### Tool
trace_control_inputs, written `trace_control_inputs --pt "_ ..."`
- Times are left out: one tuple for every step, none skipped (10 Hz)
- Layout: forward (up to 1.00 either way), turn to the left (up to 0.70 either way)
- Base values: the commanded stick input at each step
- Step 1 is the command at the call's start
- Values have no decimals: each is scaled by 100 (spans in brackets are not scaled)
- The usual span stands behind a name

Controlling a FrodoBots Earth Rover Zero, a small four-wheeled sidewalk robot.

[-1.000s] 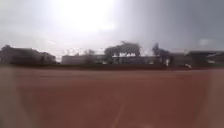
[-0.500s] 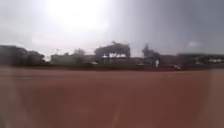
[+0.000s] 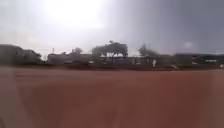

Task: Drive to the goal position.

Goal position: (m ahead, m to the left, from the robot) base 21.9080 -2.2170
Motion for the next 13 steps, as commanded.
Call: trace_control_inputs --pt "70 0" --pt "70 0" --pt "70 0" --pt "70 0" --pt "70 0" --pt "70 0" --pt "70 0" --pt "70 0" --pt "70 0" --pt "70 0" --pt "70 0" --pt "70 -35" --pt "70 -35"
